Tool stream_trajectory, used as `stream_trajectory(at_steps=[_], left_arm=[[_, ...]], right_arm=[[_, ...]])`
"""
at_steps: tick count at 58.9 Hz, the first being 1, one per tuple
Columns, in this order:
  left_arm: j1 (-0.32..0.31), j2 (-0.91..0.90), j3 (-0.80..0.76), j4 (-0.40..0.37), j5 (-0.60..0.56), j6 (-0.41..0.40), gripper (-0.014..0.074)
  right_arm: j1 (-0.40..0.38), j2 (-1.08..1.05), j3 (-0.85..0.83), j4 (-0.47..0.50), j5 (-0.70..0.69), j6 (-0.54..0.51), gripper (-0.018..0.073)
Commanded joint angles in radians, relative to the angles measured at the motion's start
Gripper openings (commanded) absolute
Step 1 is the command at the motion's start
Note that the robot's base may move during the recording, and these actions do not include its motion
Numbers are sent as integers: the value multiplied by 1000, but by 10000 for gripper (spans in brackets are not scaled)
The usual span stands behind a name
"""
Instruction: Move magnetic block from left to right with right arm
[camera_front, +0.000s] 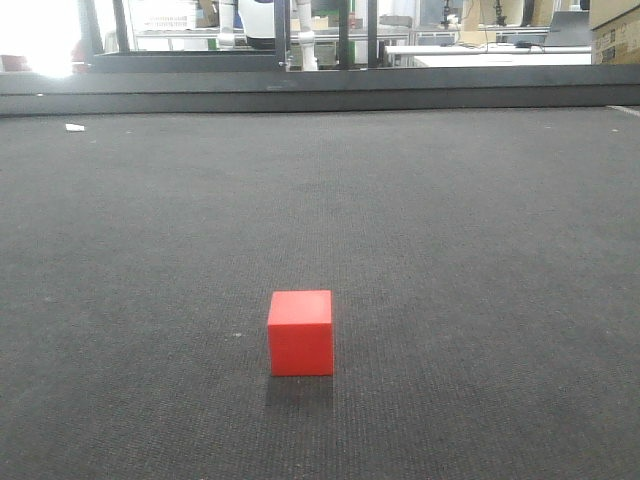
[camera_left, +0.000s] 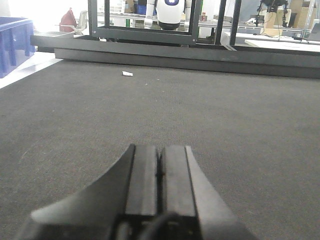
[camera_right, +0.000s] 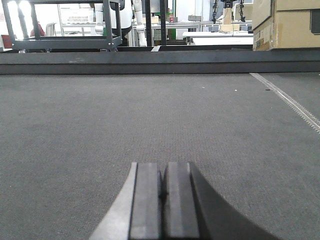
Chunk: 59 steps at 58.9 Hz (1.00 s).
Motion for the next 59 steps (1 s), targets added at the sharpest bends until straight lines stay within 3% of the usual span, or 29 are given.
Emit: stream_trajectory(at_steps=[1, 44, 49, 59], left_arm=[[-4, -5, 9, 0, -88, -4, -116], [-4, -5, 9, 0, -88, -4, -116], [-4, -5, 9, 0, -88, -4, -116], [-4, -5, 9, 0, -88, -4, -116]], right_arm=[[-3, -18, -7, -7, -90, 0, 56], [-3, -17, -32, -4, -161, 0, 56], [-3, -17, -91, -8, -91, 0, 56], [-3, 8, -251, -8, 182, 0, 56]])
